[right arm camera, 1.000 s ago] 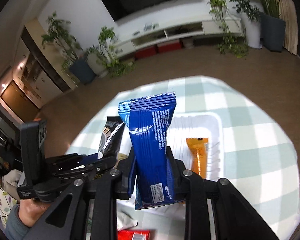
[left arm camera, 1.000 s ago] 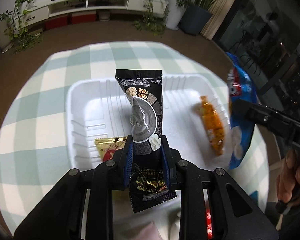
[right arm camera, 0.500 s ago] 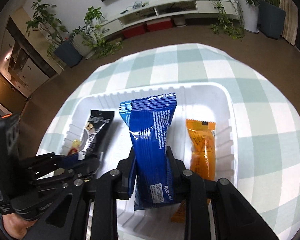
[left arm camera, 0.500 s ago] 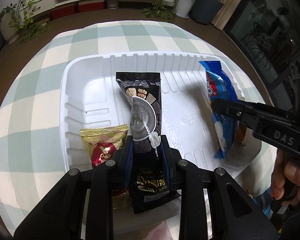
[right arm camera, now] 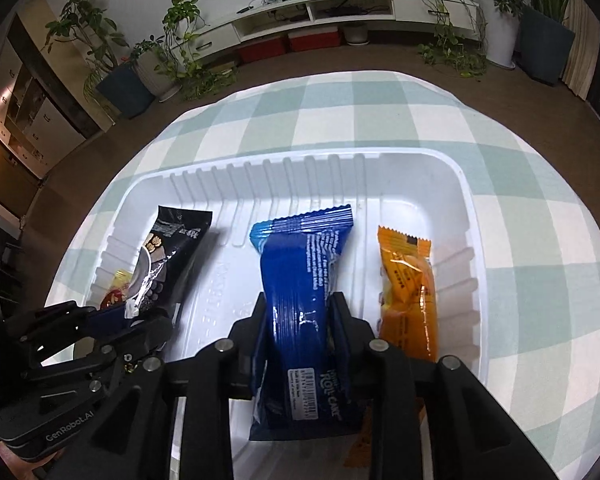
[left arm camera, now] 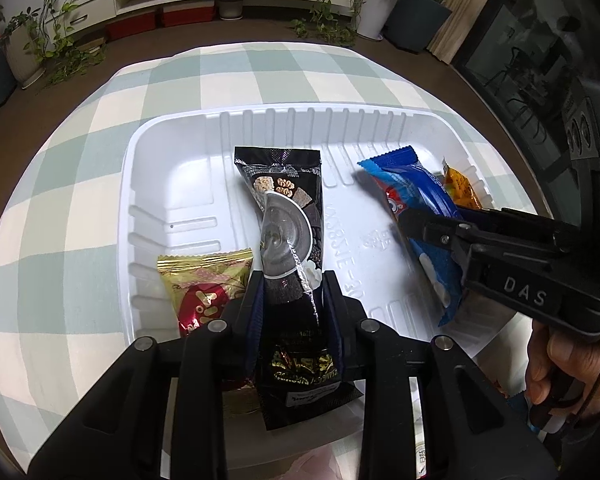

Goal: Organize snacks
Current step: 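Place the black packet and blue packet into the white tray, open both tools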

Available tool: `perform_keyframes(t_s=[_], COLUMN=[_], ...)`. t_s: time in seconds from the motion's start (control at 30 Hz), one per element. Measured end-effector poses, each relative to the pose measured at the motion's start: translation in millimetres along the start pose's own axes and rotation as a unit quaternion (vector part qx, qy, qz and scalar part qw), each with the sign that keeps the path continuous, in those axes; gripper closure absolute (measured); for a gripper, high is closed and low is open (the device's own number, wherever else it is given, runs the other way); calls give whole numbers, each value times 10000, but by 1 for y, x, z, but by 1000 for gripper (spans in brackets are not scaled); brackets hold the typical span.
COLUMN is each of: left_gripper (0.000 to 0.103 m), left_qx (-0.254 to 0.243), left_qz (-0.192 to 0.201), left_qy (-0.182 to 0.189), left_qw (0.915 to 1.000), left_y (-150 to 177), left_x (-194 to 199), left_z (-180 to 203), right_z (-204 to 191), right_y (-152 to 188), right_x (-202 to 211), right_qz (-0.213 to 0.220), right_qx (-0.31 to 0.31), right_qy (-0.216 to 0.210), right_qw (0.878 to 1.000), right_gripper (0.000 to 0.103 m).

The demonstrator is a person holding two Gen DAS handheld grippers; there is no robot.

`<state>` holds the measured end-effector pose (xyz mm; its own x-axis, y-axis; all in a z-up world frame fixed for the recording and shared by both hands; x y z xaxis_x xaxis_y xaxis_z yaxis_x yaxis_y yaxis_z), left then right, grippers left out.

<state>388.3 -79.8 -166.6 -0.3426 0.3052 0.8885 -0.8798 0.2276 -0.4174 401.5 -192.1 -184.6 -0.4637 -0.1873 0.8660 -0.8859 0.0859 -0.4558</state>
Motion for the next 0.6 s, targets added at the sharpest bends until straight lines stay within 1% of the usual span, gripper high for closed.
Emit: perform_keyframes(t_s=[0.03, 0.07, 0.13, 0.17, 0.2, 0.23, 0.27, 0.33, 0.37, 0.4, 0.43, 0.47, 0.5, 0.6], left_gripper=[76, 74, 73, 71, 64, 60, 56, 53, 49, 44, 41, 37, 31, 20], left_qx=[-6, -25, -56, -49, -29, 0, 13, 14, 25, 40, 55, 77, 85, 111], left_qz=[5, 23, 67, 103, 140, 189, 264, 357, 437, 505, 594, 726, 804, 1037], left_qy=[-10, -16, -47, -70, -65, -31, 8, -21, 3, 39, 69, 124, 139, 268], left_qw=[10000, 10000, 10000, 9999, 9999, 9998, 9997, 9994, 9990, 9987, 9982, 9973, 9966, 9942], left_y=[1, 1, 1, 0, -1, -2, -3, -5, -7, -8, -9, -10, -10, -2], left_x=[1, 3, 6, 9, 13, 16, 22, 32, 39, 45, 53, 64, 71, 98], left_z=[1, 2, 2, 2, 2, 2, 3, 4, 5, 6, 7, 8, 8, 8], right_z=[0, 0, 0, 0, 0, 0, 0, -1, -3, -4, -6, -7, -8, -10], right_y=[1, 1, 1, 0, -1, -2, -4, -7, -8, -10, -12, -13, -14, -10], right_x=[1, 3, 7, 9, 12, 16, 20, 33, 39, 48, 57, 67, 76, 113], right_qz=[4, 15, 73, 100, 135, 194, 240, 369, 435, 517, 614, 714, 789, 1099], right_qx=[15, 24, 30, 27, 26, 26, 30, 42, 45, 46, 45, 49, 44, -6], right_qy=[36, 73, 89, 101, 115, 125, 132, 134, 116, 83, 43, 6, -24, -257], right_qw=[10000, 10000, 9999, 9999, 9998, 9997, 9996, 9992, 9990, 9986, 9981, 9974, 9969, 9936], right_gripper=[59, 55, 53, 50, 48, 45, 44, 42, 38, 36, 31, 27, 26, 19])
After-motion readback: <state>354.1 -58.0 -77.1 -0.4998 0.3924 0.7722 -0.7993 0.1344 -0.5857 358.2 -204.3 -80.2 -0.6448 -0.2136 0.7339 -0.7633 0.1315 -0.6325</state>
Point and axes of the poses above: each gripper's, at about its wrist camera, not at the fingertips, and x roughly against the way its jaws point, z to its right, y to its underside, the point moved 10 cm from there along -x, roughly the way its jaws point
